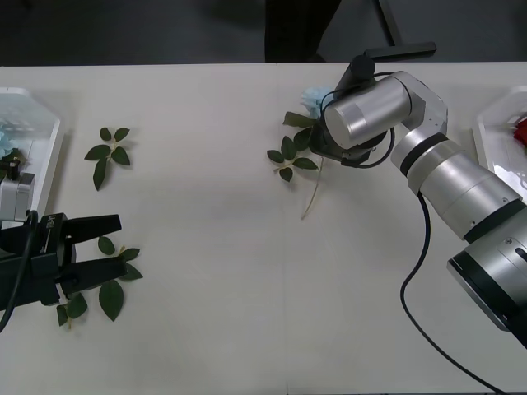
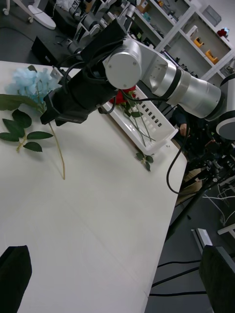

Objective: Place the red flowers into the right box and the blue flowers into the left box. If a person shows an open palm, hand one flower to the person first, then continue sorting.

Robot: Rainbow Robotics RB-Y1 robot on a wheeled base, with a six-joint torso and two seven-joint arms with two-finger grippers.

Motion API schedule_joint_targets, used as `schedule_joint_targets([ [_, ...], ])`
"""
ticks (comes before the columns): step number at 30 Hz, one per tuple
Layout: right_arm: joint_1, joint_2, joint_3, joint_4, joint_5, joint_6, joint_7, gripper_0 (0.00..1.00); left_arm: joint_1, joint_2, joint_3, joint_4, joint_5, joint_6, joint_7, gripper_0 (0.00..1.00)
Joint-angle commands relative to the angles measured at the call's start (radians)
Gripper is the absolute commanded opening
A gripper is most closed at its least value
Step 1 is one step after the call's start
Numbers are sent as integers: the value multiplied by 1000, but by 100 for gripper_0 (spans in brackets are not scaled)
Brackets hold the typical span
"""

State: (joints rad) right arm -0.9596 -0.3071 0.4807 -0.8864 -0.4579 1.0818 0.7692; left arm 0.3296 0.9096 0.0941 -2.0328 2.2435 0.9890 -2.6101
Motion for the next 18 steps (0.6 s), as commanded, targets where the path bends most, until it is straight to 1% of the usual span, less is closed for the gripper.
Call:
schedule_joint_targets([
  [1, -54, 26, 9, -6, -4, -6, 32, 0, -23, 38, -10, -10, 13, -4, -95, 100],
  [6, -56, 22, -2, -6, -18, 3, 33, 0, -23, 38, -10, -10, 13, -4, -95, 100],
  [10, -71, 5, -22, -8, -64, 35, 48, 0, -23, 38, -10, -10, 13, -4, -95, 100],
  [15, -94, -56, -59, -55, -156, 130, 131, 0, -23, 38, -10, -10, 13, -4, -95, 100],
  [18, -94, -121, -82, -134, -242, 199, 236, 0, -23, 38, -10, -10, 13, -4, -95, 100],
])
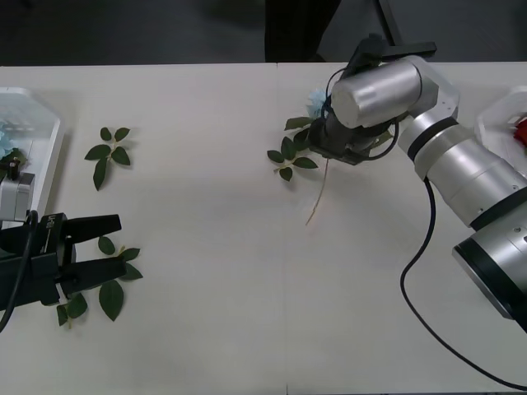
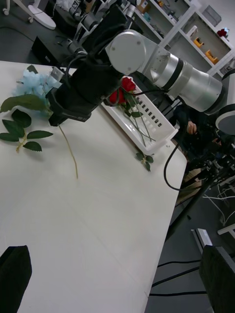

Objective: Place the red flowers into the right box and the blue flowers into the left box. If a person shows an open palm, hand one flower to the person first, then continue sorting.

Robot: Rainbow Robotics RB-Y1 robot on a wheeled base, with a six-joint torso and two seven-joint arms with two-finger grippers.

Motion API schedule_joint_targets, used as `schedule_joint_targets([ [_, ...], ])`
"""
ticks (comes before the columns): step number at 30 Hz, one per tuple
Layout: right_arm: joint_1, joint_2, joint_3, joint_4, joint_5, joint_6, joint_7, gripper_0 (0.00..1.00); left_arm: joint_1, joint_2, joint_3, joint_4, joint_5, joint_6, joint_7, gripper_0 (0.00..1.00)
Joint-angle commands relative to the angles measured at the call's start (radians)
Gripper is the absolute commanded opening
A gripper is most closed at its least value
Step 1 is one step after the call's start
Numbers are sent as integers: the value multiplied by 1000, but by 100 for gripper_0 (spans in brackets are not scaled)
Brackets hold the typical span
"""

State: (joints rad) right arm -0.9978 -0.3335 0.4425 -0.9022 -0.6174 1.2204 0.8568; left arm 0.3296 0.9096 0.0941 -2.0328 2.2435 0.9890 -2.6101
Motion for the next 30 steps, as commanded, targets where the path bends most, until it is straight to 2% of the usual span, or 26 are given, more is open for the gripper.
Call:
schedule_joint_targets([
  [1, -56, -121, -45, -149, -130, 77, 195, 0, -23, 38, -10, -10, 13, -4, -95, 100],
  [8, -51, -213, -59, -296, -438, 68, 461, 0, -23, 38, -10, -10, 13, -4, -95, 100],
  [15, -27, -251, -59, -317, -894, -64, 729, 0, -23, 38, -10, -10, 13, -4, -95, 100],
  [23, -9, -260, -59, -359, -1125, -108, 1004, 0, -23, 38, -10, -10, 13, -4, -95, 100],
  [30, 56, -283, -59, -432, -1294, -153, 1159, 0, -27, 28, -24, 9, 13, -7, -95, 100],
])
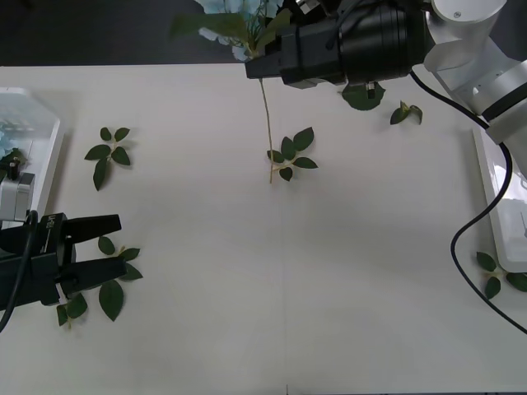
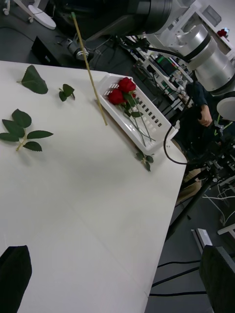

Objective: Place the red flowers into the right box and the blue flowers into the left box. If a person shows an open palm, hand one flower to the person first, then continue sorting.

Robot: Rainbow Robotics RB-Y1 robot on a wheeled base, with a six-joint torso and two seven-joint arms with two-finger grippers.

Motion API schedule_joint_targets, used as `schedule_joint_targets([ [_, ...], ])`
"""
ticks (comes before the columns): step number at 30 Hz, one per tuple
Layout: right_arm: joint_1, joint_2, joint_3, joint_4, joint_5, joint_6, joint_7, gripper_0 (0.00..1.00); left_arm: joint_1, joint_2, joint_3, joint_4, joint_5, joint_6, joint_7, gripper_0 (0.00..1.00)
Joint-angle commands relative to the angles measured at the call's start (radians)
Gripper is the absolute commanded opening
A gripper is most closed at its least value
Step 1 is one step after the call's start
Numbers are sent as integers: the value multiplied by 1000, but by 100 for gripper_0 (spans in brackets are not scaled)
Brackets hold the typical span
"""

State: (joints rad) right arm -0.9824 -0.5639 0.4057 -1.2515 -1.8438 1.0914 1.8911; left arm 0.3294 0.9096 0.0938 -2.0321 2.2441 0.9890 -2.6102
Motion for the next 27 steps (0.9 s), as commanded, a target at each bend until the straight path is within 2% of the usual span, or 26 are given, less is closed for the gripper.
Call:
schedule_joint_targets([
  [1, 57, -56, -22, -105, -91, -33, 145, 0, -27, 28, -23, 9, 15, -6, -95, 100],
  [10, 177, -50, -22, -283, -141, -100, 178, 0, -92, 78, -32, 9, 75, 0, -95, 100],
  [18, 215, -7, -19, -332, -141, -123, 187, 0, -167, 77, -34, -8, 26, -41, -95, 100],
  [27, 218, 19, -10, -345, -164, -145, 192, 0, -300, 49, -190, -13, -43, -164, -63, 100],
])
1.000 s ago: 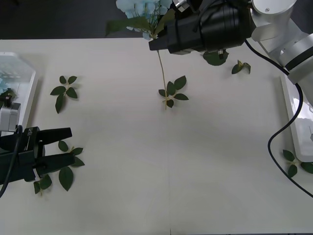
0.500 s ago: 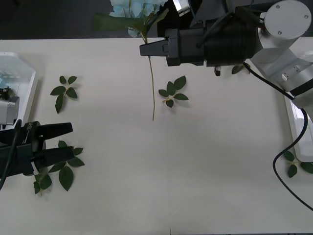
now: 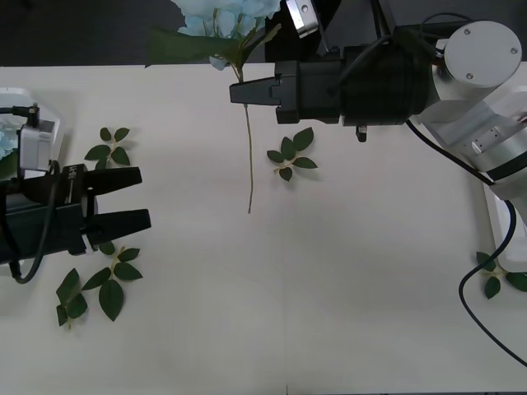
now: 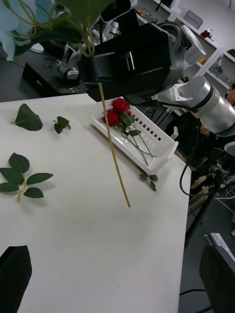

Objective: Place the red flowers into the right box and the blue flowers into the left box. If a person shows an open palm, hand one flower to the person first, then continue sorting.

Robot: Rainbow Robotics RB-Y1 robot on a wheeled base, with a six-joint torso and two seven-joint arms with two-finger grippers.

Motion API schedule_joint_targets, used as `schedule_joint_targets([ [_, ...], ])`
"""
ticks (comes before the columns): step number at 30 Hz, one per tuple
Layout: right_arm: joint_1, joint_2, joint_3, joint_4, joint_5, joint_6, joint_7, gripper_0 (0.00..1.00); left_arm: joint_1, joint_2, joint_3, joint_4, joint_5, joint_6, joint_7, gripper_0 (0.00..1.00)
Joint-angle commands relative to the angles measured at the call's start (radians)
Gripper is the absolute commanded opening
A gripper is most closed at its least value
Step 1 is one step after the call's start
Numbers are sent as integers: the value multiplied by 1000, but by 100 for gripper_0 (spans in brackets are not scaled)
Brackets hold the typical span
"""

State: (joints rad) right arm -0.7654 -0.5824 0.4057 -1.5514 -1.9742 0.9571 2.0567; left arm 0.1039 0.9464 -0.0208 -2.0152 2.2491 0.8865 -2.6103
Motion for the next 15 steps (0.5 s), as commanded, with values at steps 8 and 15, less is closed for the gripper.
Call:
schedule_joint_targets([
  [8, 21, 35, -10, -82, -57, -11, 37, 0, -150, -64, -159, -20, -134, -127, -28, 100],
  [15, 51, 23, -10, -118, -57, -11, 43, 0, -236, -146, -223, 49, -146, -130, -5, 100],
])
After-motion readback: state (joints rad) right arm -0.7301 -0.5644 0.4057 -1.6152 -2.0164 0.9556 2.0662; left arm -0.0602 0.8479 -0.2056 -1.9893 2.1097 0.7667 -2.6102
